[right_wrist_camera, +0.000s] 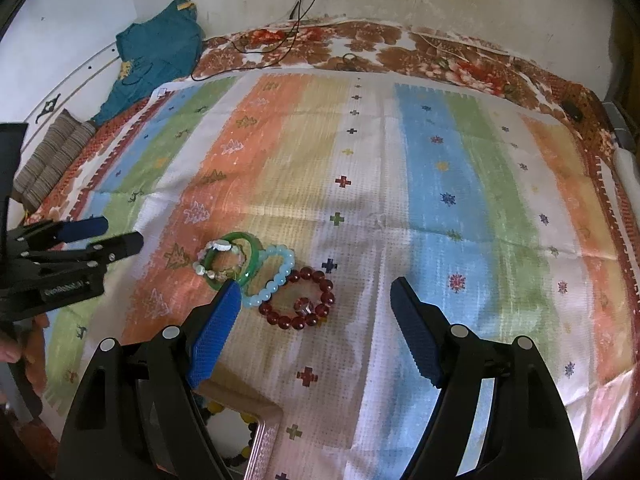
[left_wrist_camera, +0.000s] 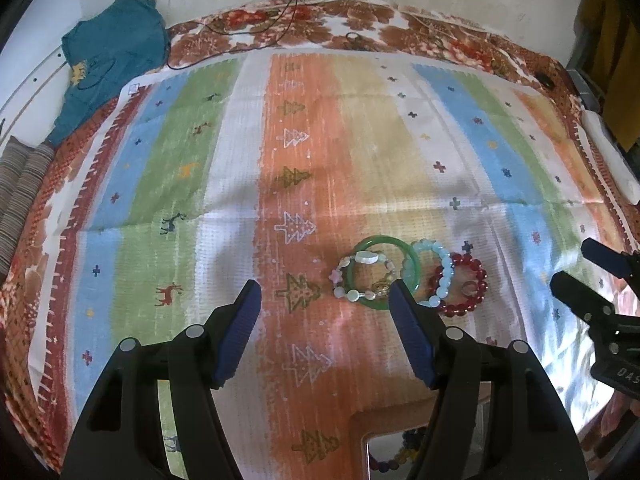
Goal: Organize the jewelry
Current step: 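Move both open tools back toward the remaining bracelets beside the green bangle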
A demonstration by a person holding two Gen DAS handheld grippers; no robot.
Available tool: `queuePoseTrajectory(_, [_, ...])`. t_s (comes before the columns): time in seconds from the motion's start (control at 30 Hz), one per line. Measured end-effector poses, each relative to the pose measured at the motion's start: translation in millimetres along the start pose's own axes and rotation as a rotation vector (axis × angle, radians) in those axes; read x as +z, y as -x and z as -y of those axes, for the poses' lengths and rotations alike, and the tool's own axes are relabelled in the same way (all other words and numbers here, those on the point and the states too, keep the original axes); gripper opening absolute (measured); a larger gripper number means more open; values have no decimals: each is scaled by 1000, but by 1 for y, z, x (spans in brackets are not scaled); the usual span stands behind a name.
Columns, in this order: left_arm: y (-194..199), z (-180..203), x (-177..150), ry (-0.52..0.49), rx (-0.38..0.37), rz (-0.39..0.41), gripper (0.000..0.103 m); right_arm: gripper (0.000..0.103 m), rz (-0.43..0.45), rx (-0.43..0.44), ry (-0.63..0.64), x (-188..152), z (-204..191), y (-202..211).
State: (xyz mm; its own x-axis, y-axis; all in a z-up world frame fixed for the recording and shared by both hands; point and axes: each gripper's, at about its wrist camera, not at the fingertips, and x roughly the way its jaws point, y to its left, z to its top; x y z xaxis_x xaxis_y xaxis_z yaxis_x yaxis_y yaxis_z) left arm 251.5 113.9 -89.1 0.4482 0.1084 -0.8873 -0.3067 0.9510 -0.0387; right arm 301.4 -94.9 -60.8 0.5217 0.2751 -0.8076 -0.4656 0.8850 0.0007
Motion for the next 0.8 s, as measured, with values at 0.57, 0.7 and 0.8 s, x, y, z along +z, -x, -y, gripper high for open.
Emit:
queuePoseTrajectory(0.57, [-39, -7, 8, 40, -9, -53, 66, 77, -31, -16, 46, 11, -9, -35])
queuePoseTrajectory(0.7, [-45, -8, 8, 34, -3, -65, 66, 77, -49, -21, 55, 12, -11, -45])
queuePoseTrajectory(0.8, [-50, -7, 10, 33, -12, -74, 66, 77, -61, -11, 53, 13, -13, -51])
